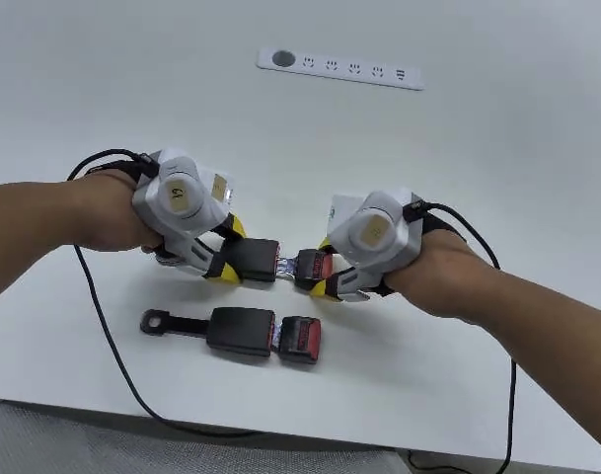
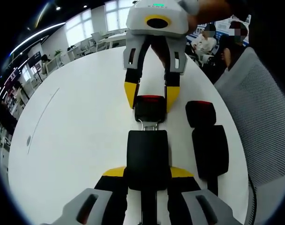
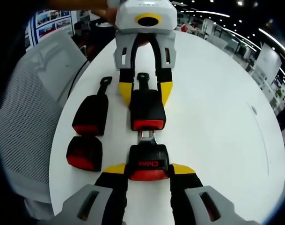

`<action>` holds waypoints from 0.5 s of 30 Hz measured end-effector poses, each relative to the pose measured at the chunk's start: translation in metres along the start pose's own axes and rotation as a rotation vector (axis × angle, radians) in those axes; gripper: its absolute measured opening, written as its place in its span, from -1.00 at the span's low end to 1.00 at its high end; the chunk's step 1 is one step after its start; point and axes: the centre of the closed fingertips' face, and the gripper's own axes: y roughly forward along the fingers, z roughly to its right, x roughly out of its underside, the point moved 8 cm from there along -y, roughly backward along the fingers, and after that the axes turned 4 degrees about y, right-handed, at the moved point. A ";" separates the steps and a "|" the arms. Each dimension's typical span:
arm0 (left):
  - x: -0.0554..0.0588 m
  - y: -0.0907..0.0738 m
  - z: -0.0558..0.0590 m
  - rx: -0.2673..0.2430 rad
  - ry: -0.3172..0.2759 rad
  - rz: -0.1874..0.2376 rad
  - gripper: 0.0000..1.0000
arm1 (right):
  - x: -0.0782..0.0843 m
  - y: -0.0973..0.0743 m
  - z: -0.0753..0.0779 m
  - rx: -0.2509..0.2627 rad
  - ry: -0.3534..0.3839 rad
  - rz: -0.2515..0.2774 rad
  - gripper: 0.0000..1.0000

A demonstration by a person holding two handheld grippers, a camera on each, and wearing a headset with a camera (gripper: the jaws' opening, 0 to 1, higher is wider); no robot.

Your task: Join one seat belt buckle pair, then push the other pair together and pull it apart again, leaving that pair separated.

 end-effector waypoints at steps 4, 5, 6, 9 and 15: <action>0.000 0.000 0.001 -0.006 0.003 -0.004 -0.35 | 0.013 -0.011 -0.003 0.002 0.007 -0.016 -0.36; 0.000 0.000 0.001 -0.009 -0.002 -0.001 -0.35 | 0.016 -0.011 -0.003 0.003 0.007 -0.017 -0.36; -0.001 -0.001 0.001 -0.010 -0.005 0.000 -0.35 | 0.020 -0.013 -0.002 0.006 0.010 -0.022 -0.36; -0.001 -0.001 0.002 -0.011 -0.013 0.002 -0.35 | 0.029 -0.019 -0.002 0.012 0.014 -0.032 -0.36; -0.001 -0.001 0.001 0.000 -0.012 -0.006 -0.35 | 0.052 -0.032 0.000 0.031 0.040 -0.051 -0.36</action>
